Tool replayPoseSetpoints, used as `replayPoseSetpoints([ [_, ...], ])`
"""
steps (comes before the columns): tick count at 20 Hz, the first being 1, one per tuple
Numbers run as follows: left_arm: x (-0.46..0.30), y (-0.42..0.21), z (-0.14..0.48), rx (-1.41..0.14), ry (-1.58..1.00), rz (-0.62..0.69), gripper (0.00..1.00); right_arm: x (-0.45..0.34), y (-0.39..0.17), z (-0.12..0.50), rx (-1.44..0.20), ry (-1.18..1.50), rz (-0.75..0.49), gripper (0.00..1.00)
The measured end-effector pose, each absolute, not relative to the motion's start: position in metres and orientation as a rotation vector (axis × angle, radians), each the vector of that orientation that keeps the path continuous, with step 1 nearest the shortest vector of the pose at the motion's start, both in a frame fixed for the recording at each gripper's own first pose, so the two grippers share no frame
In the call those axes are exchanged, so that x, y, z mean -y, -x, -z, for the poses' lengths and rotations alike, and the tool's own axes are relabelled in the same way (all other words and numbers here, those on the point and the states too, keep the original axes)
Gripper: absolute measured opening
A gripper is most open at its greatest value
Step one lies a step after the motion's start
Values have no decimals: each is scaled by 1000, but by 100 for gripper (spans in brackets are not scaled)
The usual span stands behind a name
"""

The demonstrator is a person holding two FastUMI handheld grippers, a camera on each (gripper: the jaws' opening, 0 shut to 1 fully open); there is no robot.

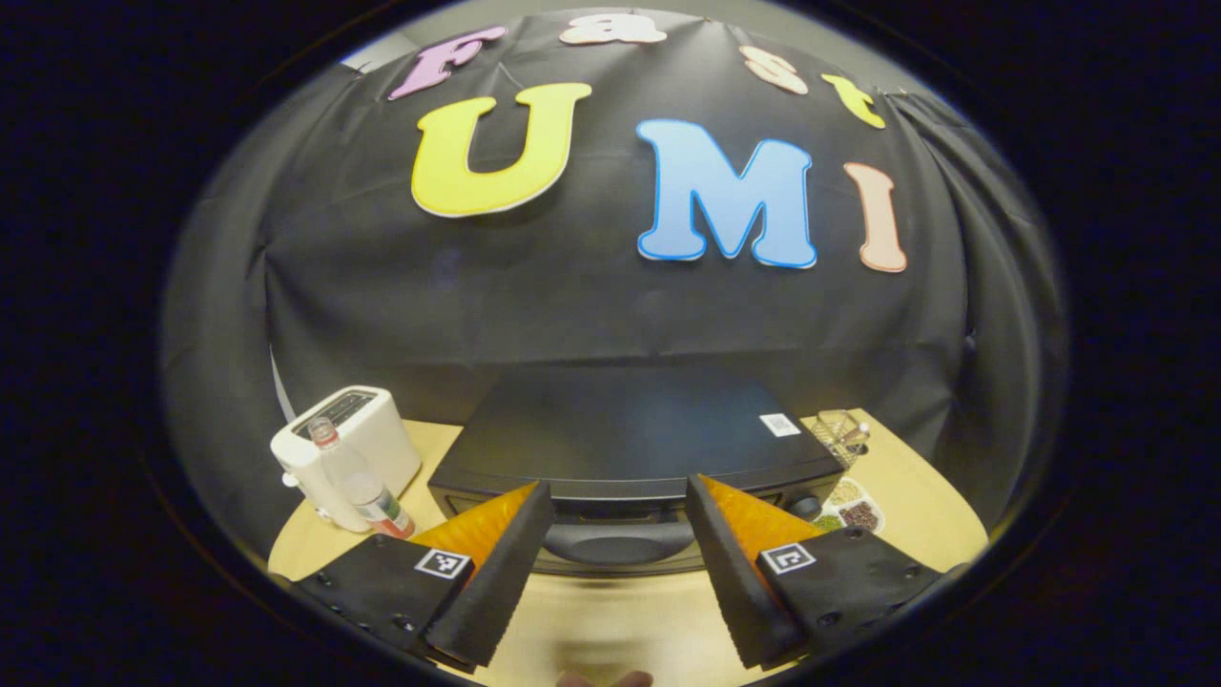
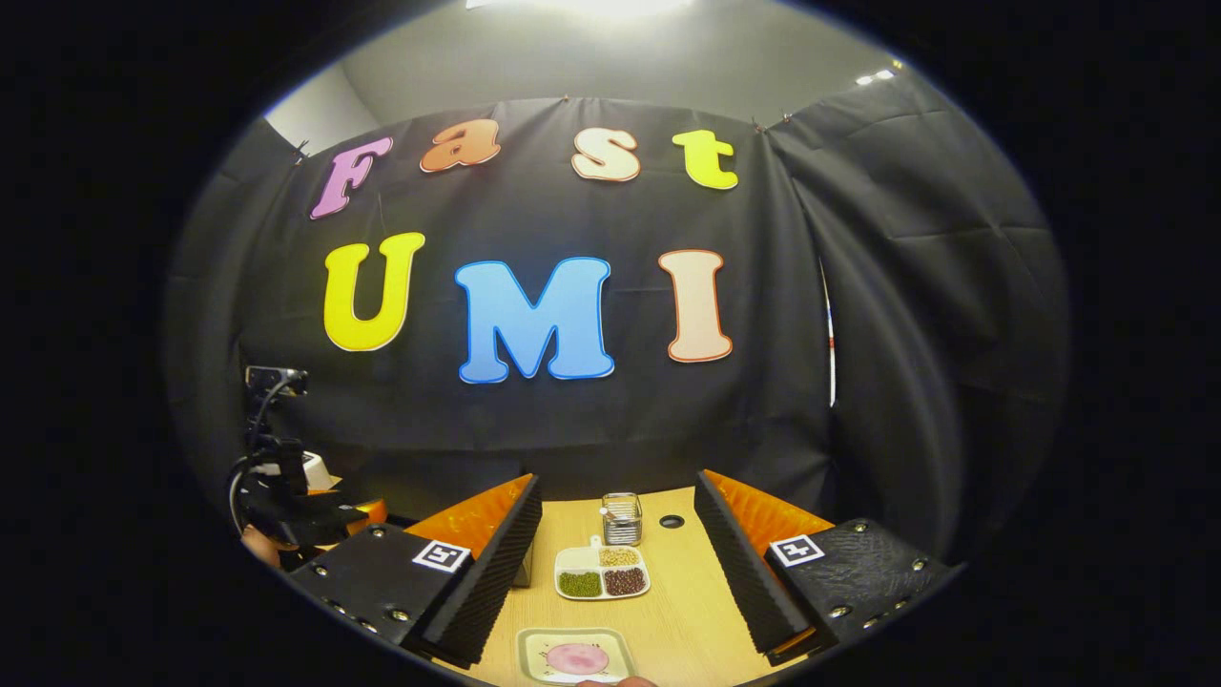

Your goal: Open the electric oven with the left hand, put the food in, and close the electric oven.

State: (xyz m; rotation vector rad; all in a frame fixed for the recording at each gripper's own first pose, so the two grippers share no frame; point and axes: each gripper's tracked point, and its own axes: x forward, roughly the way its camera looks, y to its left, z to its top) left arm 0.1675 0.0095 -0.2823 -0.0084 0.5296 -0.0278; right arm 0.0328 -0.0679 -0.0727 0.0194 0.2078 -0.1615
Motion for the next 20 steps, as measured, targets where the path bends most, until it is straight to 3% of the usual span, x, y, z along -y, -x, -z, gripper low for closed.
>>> replayPoseSetpoints([
  [5,-12,-183,321,-590,-47,36,95,64,-33,72,-216,-2,155,99],
  [6,-11,-186,319,-569,-57,39,99,63,-31,73,-217,-1,152,98],
  [7,-10,-184,318,-572,-70,43,92,62,-31,72,-218,-2,150,99],
  [8,-10,-183,317,-561,-74,45,92,62,-29,74,-220,-3,150,99],
  [10,-12,-178,321,-563,-27,34,99,58,-28,76,-227,-11,143,99],
  [12,-11,-171,320,-567,-35,40,92,55,-28,74,-223,-11,136,99],
  [14,-11,-161,320,-568,-36,42,98,52,-26,71,-216,-11,125,98],
  [19,-10,-128,328,-583,-31,50,95,47,-22,73,-223,-9,107,99],
  [20,-10,-122,330,-589,-20,50,99,47,-21,73,-224,-8,105,99],
])
